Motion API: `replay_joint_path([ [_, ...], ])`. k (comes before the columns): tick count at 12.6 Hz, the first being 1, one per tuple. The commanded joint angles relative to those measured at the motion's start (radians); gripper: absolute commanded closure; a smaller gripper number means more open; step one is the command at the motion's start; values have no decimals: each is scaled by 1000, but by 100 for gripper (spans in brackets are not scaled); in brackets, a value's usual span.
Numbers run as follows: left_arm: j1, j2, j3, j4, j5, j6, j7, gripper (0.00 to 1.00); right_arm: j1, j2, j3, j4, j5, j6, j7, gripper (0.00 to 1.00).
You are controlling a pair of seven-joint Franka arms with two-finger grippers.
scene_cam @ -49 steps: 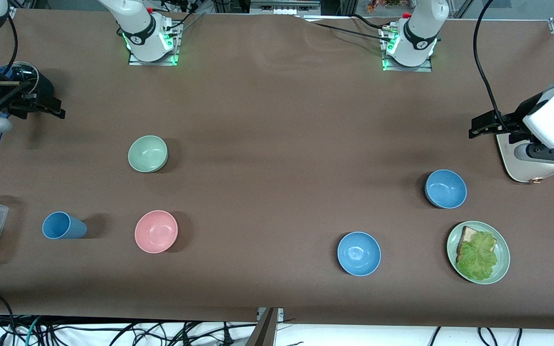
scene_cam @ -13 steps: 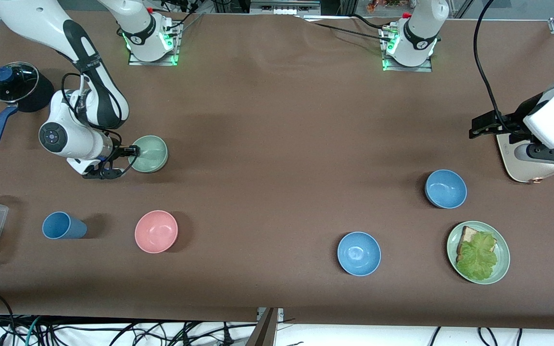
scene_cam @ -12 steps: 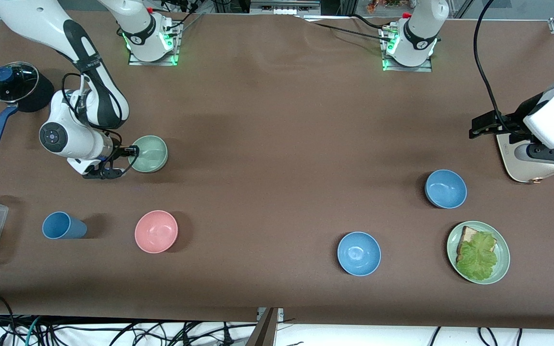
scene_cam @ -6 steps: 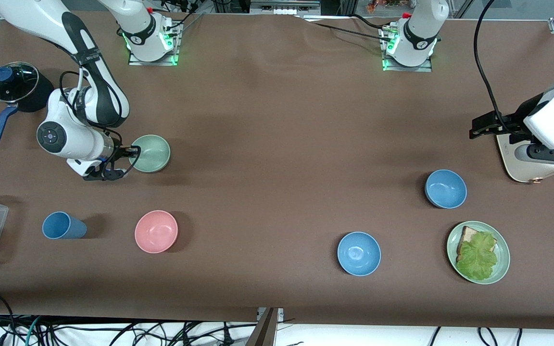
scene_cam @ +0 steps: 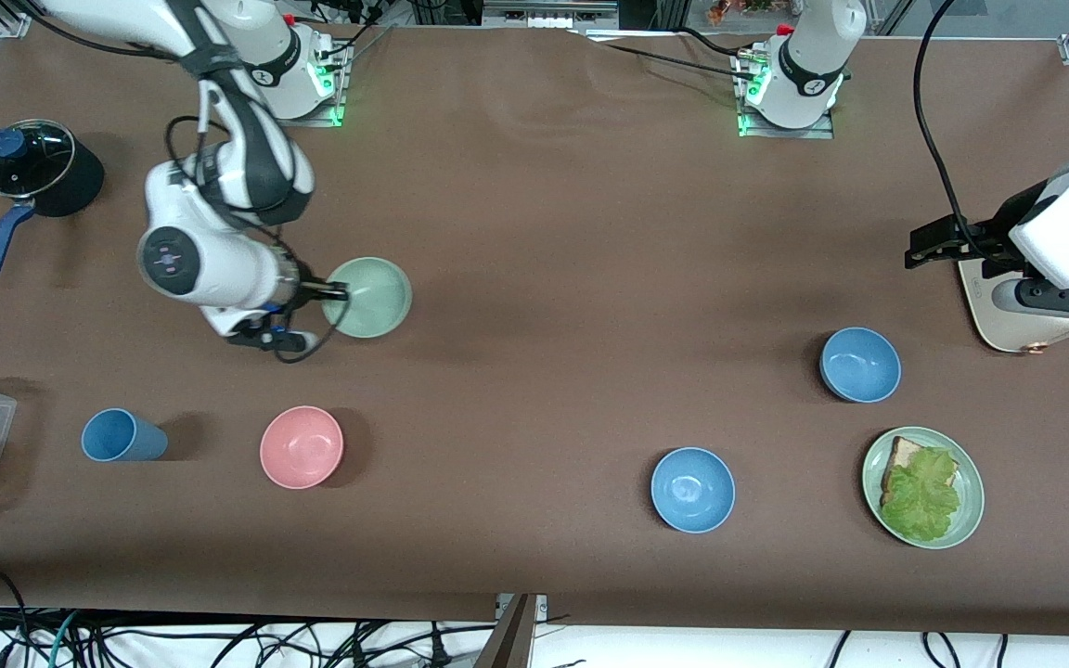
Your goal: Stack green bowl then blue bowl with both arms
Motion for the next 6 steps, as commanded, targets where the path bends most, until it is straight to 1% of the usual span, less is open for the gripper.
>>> replay_joint_path([
  [1, -5, 7, 3, 17, 11, -14, 13, 0, 156, 151, -2, 172, 26, 54, 256, 100],
  [3, -5, 7, 3, 17, 11, -12, 13, 0, 270, 260, -2, 243, 14, 191, 418, 100],
  [5, -5, 8, 3, 17, 11, -14, 13, 0, 365, 320, -2, 257, 13, 303, 487, 100],
  [6, -3, 8, 3, 17, 11, -12, 13, 0, 397, 343, -3, 255, 11, 333, 519, 100],
])
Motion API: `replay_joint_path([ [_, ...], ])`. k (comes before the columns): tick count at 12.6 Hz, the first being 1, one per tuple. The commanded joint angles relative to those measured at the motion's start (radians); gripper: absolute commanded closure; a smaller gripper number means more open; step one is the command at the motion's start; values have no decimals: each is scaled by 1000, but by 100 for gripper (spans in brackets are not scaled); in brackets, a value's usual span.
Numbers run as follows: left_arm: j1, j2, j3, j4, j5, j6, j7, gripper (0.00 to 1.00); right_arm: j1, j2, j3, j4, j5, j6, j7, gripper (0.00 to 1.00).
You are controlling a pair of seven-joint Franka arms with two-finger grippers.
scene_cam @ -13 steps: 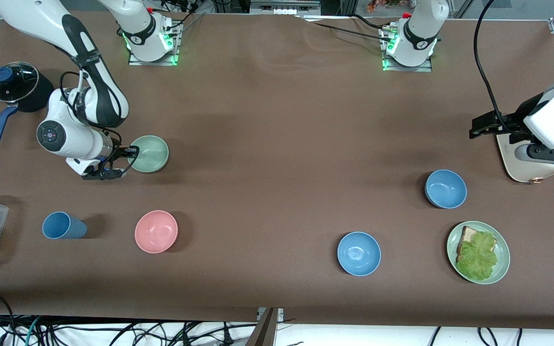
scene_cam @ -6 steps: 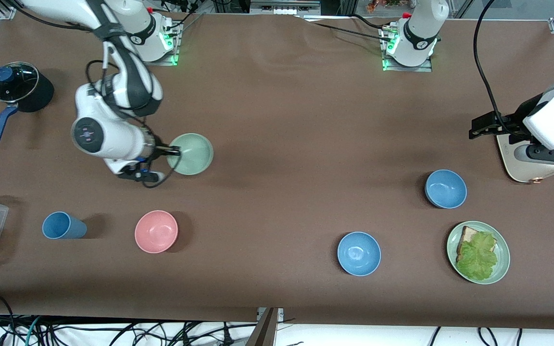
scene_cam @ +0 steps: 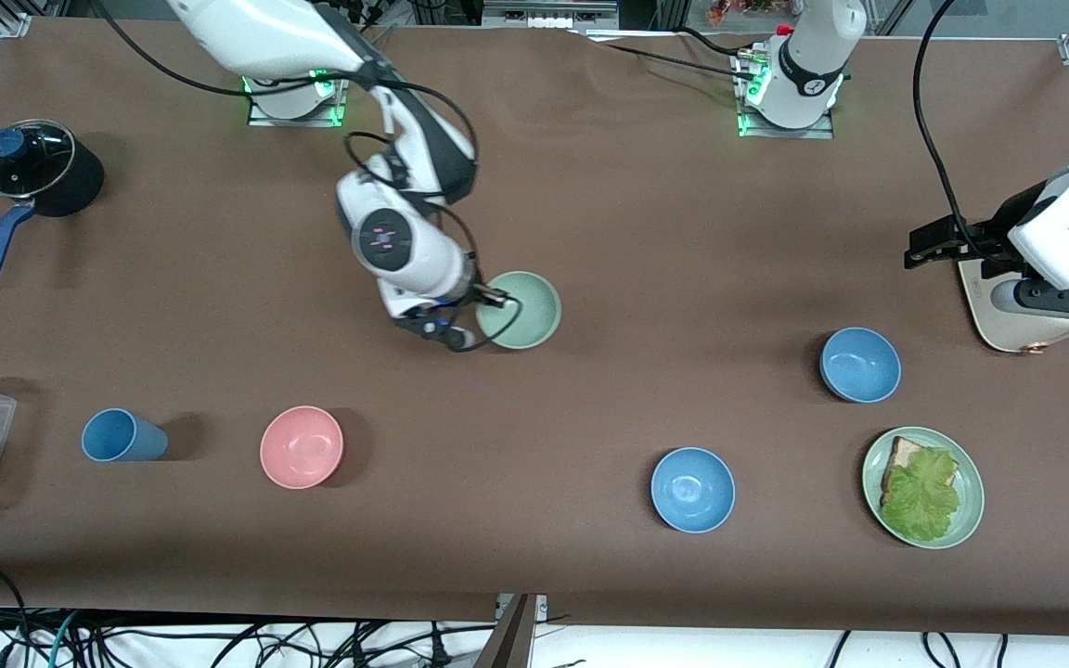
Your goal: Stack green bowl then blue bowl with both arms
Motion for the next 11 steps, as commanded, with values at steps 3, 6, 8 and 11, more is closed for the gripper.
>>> replay_joint_path([
  [3, 0, 16, 2, 18, 10, -12, 13, 0, 74, 59, -31, 46, -7, 36, 81, 10],
  [6, -3, 25, 2, 18, 11, -8, 13, 0, 53, -30, -46, 50, -7, 8, 69, 0],
  [8, 3, 54, 3, 17, 11, -5, 13, 0, 31, -126, -99, 52, -7, -83, 8, 0],
  [11, 9, 126, 5, -1, 11, 70, 22, 0, 14, -257, -242, 52, -5, -253, -258, 0],
])
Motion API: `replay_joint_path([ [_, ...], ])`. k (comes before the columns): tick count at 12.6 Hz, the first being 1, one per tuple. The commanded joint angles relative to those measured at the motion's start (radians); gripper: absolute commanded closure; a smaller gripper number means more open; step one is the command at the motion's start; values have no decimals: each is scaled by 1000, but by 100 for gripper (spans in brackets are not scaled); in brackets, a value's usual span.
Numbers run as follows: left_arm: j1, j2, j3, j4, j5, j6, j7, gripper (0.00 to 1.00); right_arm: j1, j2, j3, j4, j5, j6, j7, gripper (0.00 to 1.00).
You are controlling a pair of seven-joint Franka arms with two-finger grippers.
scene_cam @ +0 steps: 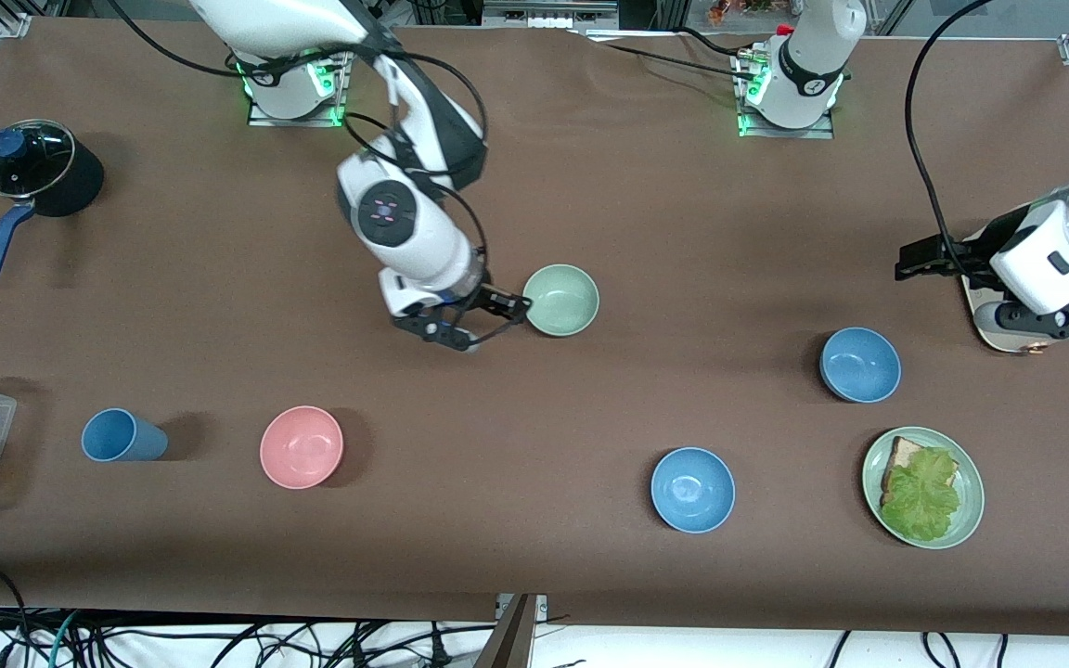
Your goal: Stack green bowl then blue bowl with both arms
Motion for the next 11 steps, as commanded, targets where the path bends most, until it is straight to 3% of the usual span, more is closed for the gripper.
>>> replay_joint_path([
  [1, 14, 69, 6, -14, 21, 92, 22, 0, -13, -127, -120, -32, -1, -118, -212, 0],
  [4, 88, 126, 6, -79, 24, 216, 26, 0, -13, -219, -307, -30, -1, -311, -428, 0],
  [7, 138, 178, 9, -210, 24, 445, 52, 0, -19, -273, -493, -30, 12, -531, -647, 0],
  [8, 146, 194, 9, -252, 13, 524, 95, 0, -47, -277, -514, -27, -1, -531, -748, 0],
  [9, 163, 204, 9, -290, 13, 597, 120, 0, -153, -300, -504, -15, 11, -522, -842, 0],
  [11, 185, 224, 9, -349, 10, 686, 163, 0, -342, -355, -380, 1, -18, -522, -1009, 0],
])
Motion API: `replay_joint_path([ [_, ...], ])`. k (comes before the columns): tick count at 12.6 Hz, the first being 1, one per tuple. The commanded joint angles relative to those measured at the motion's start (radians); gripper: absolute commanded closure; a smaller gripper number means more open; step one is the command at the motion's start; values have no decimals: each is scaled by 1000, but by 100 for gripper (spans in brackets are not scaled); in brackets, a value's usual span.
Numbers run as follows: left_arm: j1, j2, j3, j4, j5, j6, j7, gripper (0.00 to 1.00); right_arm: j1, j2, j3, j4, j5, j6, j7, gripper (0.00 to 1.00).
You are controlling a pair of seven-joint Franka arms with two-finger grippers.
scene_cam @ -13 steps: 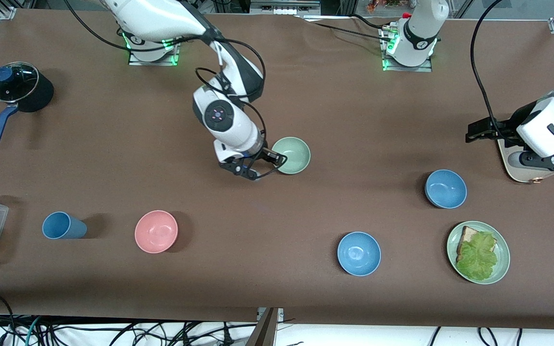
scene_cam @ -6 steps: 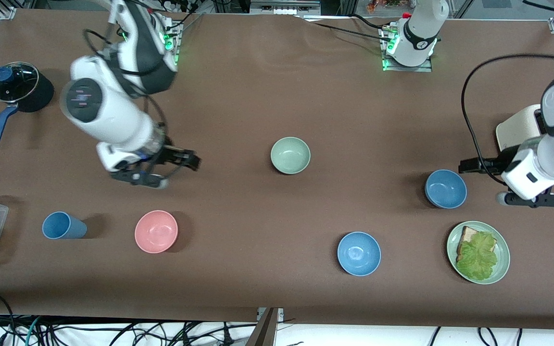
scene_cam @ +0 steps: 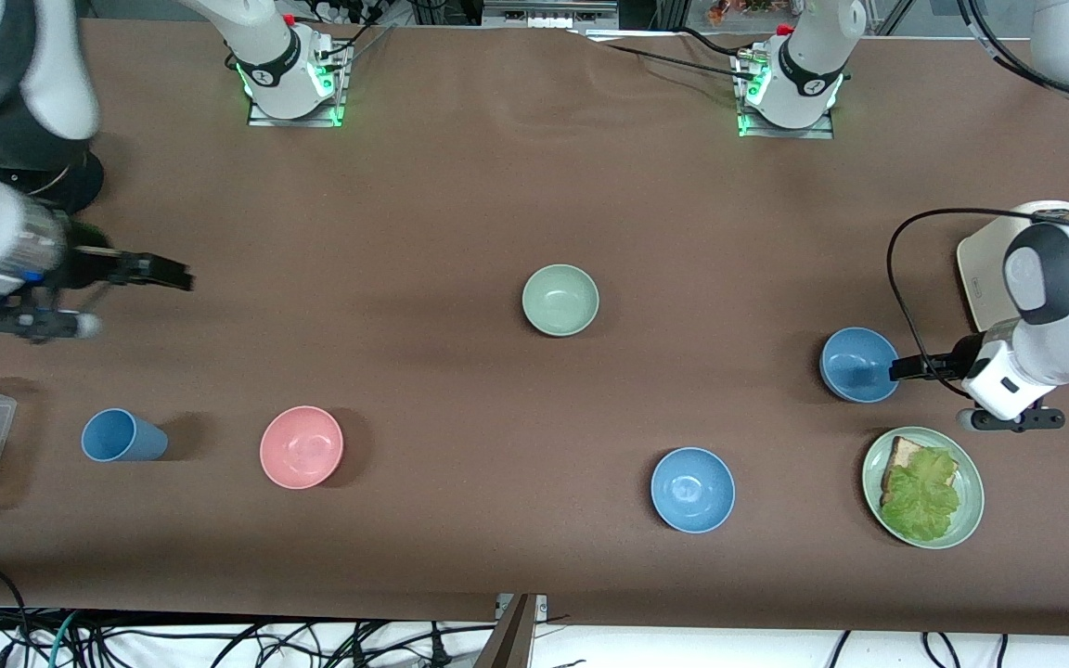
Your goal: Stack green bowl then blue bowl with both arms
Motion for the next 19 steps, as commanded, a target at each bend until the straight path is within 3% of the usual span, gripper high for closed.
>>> replay_joint_path([
  [1, 28, -4, -7, -75, 6, 94, 67, 1, -253, -103, 179, -3, -35, -1, -143, 0],
  [3, 31, 24, -7, -79, 4, 127, 70, 4, -333, -175, 342, -26, -187, -4, -131, 0],
  [4, 39, 42, -7, -79, 6, 150, 72, 6, -373, -215, 394, -80, -187, 13, -76, 0],
  [6, 47, 71, -7, -80, 4, 177, 74, 12, -404, -302, 436, -216, -164, 112, 22, 0],
  [7, 47, 76, -7, -80, 6, 176, 74, 26, -390, -309, 433, -224, -163, 111, 52, 0],
  [10, 45, 84, -7, -88, 6, 176, 74, 85, -370, -280, 418, -178, -164, 101, 37, 0],
  [11, 42, 82, -7, -88, 6, 168, 74, 100, -337, -279, 393, -168, -166, 69, 41, 0],
  [12, 39, 77, -8, -86, 6, 159, 72, 100, -314, -279, 360, -165, -166, 39, 53, 0],
  [15, 34, 55, -17, -74, 6, 110, 71, 100, -311, -261, 350, -152, -163, 39, 47, 0],
  [19, -73, -71, -94, -11, -39, -109, 8, 100, -303, -240, 358, -125, -164, 41, 54, 0],
])
